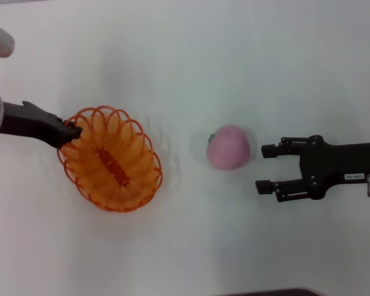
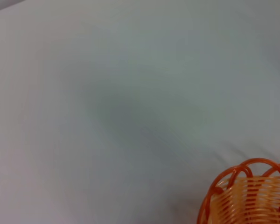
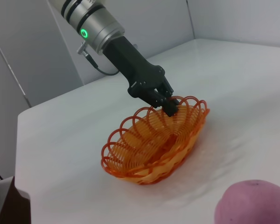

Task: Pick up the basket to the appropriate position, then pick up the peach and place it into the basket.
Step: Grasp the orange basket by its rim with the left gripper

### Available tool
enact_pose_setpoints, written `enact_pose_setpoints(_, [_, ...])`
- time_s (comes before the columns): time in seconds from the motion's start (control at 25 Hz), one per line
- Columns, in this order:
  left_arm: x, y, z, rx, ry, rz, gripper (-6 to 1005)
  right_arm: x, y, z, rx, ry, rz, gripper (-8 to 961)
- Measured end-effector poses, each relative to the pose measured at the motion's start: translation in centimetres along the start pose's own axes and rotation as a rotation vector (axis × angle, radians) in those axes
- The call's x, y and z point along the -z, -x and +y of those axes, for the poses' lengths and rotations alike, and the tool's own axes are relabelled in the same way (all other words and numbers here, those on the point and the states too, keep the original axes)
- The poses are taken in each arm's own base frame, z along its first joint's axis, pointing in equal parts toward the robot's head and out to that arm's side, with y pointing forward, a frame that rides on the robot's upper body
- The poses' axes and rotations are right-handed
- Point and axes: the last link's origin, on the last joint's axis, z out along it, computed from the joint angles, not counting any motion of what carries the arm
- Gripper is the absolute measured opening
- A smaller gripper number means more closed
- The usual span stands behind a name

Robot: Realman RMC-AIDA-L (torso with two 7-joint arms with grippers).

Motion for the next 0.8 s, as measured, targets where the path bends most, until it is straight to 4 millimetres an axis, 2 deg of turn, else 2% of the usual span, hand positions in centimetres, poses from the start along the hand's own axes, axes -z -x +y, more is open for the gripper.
enact_pose_setpoints(0.12, [0.1, 0.0, 0.0, 0.02, 0.0, 0.002, 119, 0.0, 0.0, 0.0, 0.0, 0.0, 0.0, 852])
enact_pose_setpoints(0.32, [0.4, -0.2, -0.3, 0.116, -0.002, 0.008, 113, -0.1, 0.0, 0.0, -0.002, 0.001, -0.001, 852])
enact_pose_setpoints(0.52, [1.7, -0.1, -1.0, 0.28, 0.01, 0.02, 99, -0.1, 0.1, 0.1, -0.008, 0.006, -0.006, 852])
enact_pose_setpoints(0.8, [3.0, 0.5, -0.5, 0.432, 0.092, 0.019, 75, 0.0, 0.1, 0.1, -0.026, 0.006, -0.007, 851])
